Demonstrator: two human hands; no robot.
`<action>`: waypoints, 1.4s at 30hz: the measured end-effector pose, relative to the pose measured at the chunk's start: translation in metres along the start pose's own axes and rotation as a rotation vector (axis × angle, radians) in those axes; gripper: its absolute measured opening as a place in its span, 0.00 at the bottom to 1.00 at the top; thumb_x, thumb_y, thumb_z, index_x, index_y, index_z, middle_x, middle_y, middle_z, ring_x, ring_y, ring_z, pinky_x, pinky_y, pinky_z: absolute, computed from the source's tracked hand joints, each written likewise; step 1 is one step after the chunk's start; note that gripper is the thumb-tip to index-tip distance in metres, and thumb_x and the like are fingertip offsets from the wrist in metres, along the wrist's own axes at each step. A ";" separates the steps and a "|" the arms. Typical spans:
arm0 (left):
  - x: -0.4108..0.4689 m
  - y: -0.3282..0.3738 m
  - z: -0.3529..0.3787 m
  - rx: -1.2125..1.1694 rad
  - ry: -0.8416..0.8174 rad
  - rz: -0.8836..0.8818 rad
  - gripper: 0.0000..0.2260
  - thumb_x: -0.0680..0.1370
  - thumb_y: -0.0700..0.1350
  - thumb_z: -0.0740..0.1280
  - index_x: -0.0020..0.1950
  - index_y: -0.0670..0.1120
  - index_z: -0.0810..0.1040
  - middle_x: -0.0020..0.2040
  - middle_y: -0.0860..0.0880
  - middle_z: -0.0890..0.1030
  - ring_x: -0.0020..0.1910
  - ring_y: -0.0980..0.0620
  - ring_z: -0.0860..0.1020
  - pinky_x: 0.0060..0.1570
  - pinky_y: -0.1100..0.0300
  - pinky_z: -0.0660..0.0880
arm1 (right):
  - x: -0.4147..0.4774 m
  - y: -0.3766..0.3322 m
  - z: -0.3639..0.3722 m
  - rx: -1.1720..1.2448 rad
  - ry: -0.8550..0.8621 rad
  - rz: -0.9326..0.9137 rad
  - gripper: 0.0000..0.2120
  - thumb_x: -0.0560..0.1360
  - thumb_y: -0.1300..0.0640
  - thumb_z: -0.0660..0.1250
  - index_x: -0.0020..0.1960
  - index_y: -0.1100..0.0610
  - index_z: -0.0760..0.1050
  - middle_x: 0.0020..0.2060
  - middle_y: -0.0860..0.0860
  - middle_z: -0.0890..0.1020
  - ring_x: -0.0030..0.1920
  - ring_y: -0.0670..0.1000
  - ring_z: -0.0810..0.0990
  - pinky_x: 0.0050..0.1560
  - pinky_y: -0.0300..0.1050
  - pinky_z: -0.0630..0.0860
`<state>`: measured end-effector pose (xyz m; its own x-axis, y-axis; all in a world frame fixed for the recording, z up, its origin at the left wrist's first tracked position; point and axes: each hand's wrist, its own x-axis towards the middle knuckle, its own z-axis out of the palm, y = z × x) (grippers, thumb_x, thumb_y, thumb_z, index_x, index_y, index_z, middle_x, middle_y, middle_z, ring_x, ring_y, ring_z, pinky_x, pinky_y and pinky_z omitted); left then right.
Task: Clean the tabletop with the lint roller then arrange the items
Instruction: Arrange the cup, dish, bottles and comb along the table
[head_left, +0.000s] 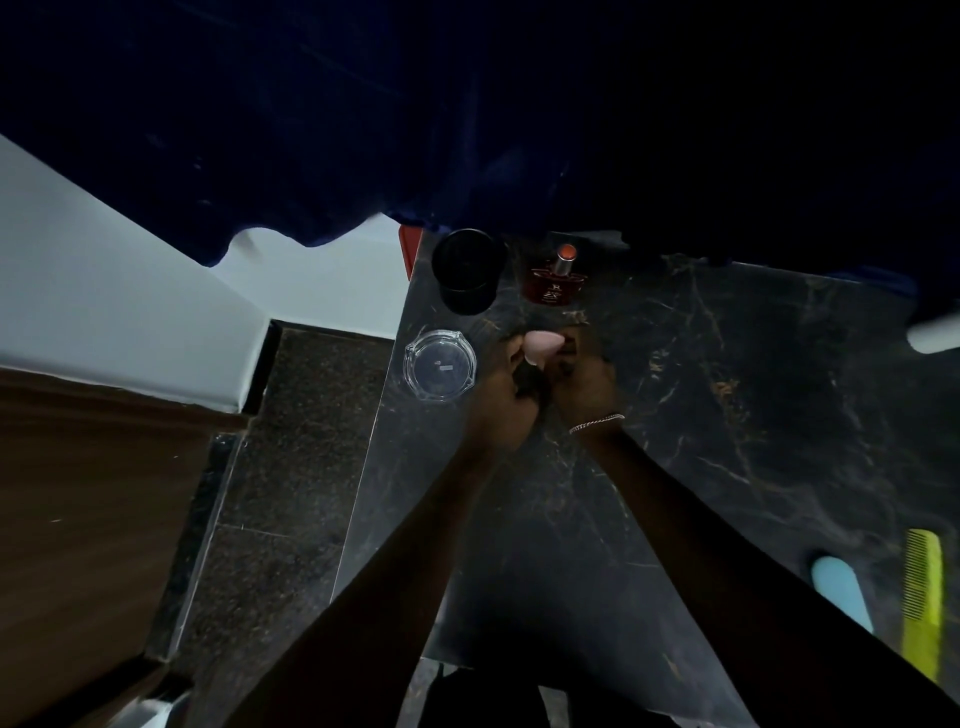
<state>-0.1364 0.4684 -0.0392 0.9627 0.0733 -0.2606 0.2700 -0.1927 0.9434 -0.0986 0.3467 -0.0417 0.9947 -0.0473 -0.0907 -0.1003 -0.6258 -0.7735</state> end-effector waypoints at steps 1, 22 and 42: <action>0.000 0.000 0.000 0.000 -0.001 -0.001 0.24 0.76 0.40 0.65 0.73 0.43 0.73 0.68 0.47 0.81 0.69 0.48 0.79 0.72 0.41 0.73 | 0.000 0.000 0.000 0.007 -0.003 0.005 0.15 0.75 0.66 0.66 0.61 0.62 0.73 0.52 0.58 0.83 0.52 0.55 0.82 0.44 0.17 0.62; -0.096 -0.009 0.028 -0.029 0.005 -0.167 0.34 0.77 0.33 0.71 0.81 0.47 0.63 0.70 0.66 0.70 0.64 0.77 0.71 0.63 0.75 0.71 | -0.090 0.044 -0.064 -0.021 -0.025 -0.060 0.29 0.74 0.57 0.70 0.72 0.58 0.66 0.67 0.54 0.76 0.65 0.52 0.77 0.67 0.46 0.73; -0.185 0.034 0.255 0.217 -0.326 -0.310 0.23 0.82 0.43 0.69 0.76 0.46 0.71 0.66 0.47 0.80 0.58 0.53 0.79 0.60 0.61 0.74 | -0.220 0.184 -0.263 -0.274 0.099 0.310 0.24 0.72 0.58 0.73 0.66 0.61 0.73 0.61 0.60 0.78 0.56 0.63 0.80 0.53 0.49 0.76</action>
<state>-0.3001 0.1985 -0.0114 0.7828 -0.1436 -0.6055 0.5090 -0.4120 0.7557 -0.3303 0.0372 0.0011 0.9170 -0.3315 -0.2219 -0.3989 -0.7536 -0.5224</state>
